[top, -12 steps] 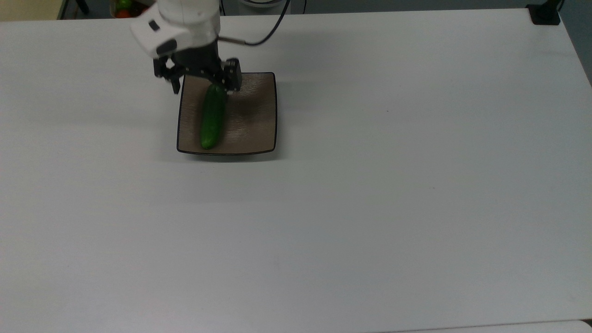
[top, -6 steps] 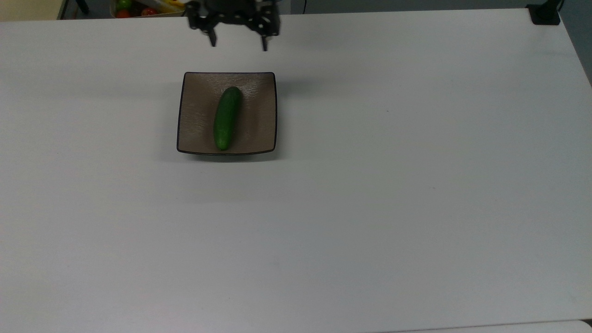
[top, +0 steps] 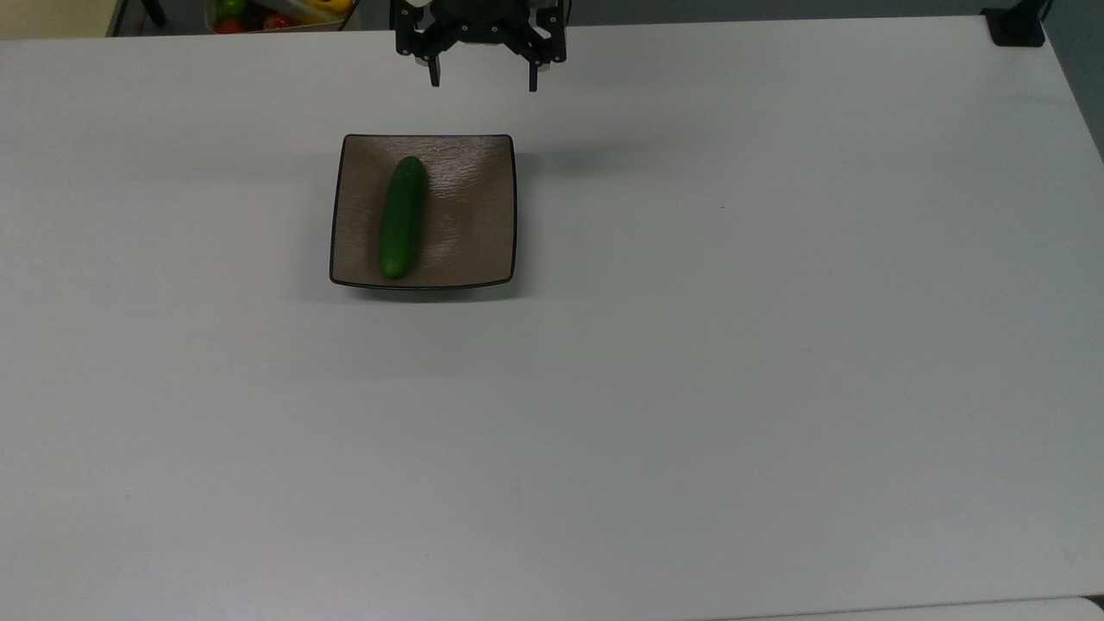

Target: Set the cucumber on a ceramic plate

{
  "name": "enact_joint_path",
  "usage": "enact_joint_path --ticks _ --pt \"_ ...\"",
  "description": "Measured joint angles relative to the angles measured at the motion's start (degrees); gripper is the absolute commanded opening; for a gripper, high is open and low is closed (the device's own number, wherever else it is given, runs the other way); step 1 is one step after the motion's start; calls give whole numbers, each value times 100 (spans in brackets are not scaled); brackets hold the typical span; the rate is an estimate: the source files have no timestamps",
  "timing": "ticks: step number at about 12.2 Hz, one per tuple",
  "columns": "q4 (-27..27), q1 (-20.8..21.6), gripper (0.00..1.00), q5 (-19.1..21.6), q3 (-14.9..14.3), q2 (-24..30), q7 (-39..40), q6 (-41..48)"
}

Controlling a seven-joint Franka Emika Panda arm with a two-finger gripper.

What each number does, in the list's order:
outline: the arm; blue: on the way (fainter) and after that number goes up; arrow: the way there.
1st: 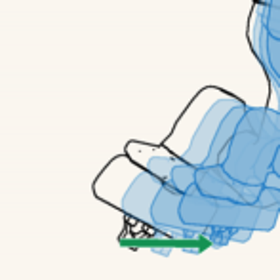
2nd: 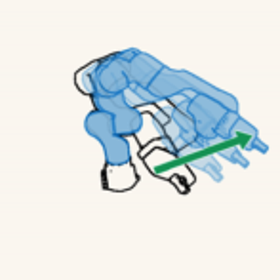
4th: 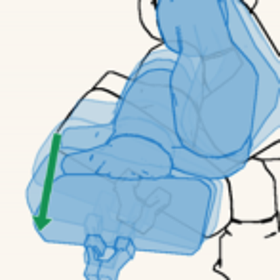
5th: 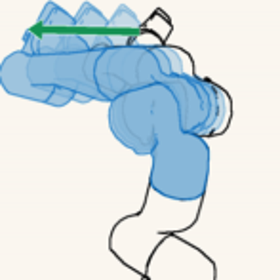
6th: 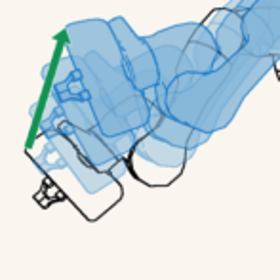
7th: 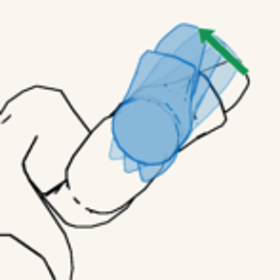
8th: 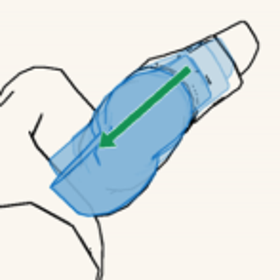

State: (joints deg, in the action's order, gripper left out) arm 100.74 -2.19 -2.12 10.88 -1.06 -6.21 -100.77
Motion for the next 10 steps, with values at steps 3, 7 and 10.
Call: enact_joint_path --ticks 3,7,10 --pt "-2 342 100 -12 -402 7 4 0" --pt "-3 578 100 -13 -670 7 4 0" --pt "-3 905 100 -13 -1058 8 20 0"
